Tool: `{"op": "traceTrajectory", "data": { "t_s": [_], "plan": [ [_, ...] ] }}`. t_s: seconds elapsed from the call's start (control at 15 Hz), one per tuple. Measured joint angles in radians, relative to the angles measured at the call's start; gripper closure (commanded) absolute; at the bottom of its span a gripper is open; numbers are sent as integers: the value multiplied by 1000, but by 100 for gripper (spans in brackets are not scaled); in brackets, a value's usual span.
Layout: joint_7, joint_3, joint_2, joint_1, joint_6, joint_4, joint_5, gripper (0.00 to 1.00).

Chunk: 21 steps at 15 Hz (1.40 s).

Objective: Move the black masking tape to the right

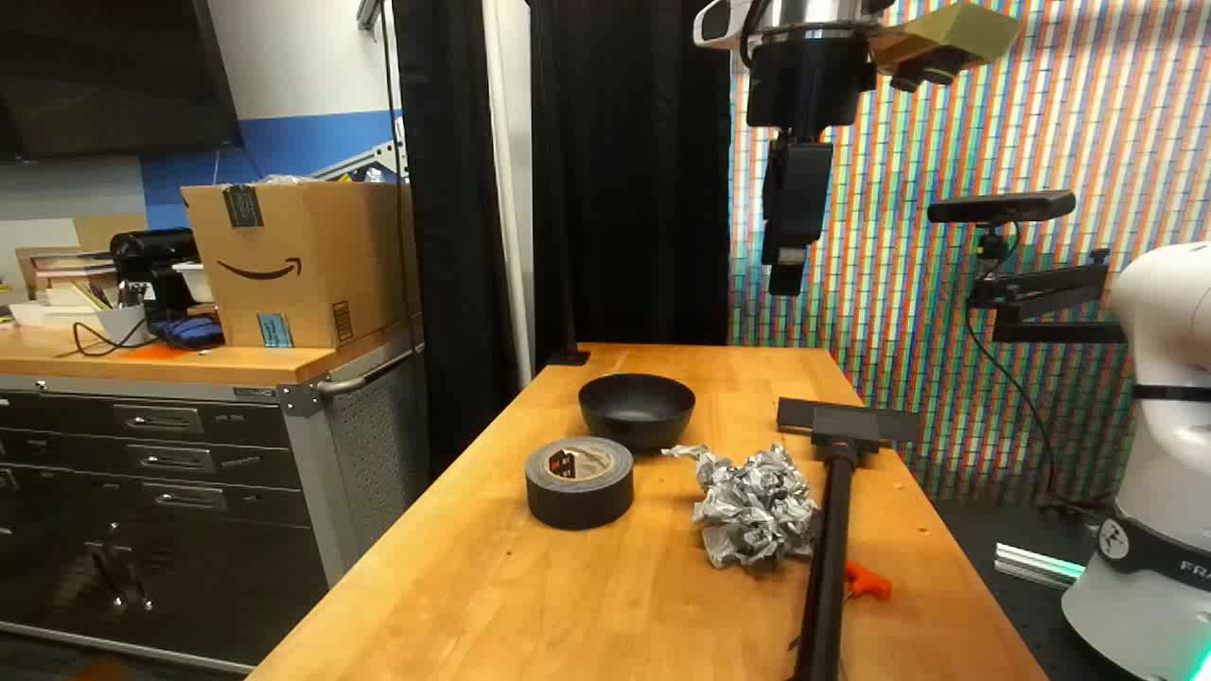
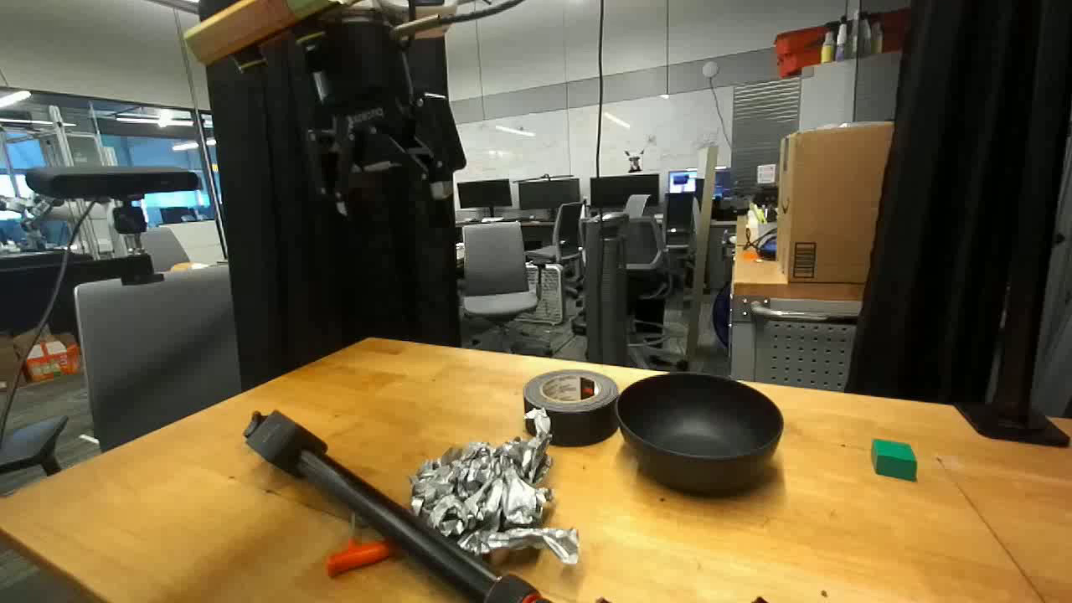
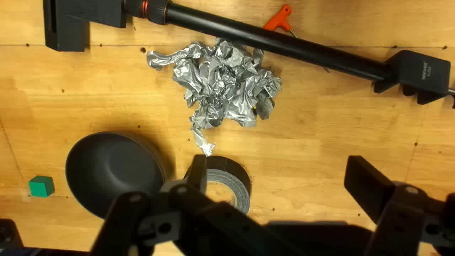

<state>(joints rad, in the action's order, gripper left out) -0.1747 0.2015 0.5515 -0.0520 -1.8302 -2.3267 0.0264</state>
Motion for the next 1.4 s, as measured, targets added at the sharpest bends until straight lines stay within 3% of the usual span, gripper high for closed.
{"op": "traceTrajectory", "data": {
  "t_s": [1.4],
  "plan": [
    [0,0,7,0,0,15,0,0]
  ]
}}
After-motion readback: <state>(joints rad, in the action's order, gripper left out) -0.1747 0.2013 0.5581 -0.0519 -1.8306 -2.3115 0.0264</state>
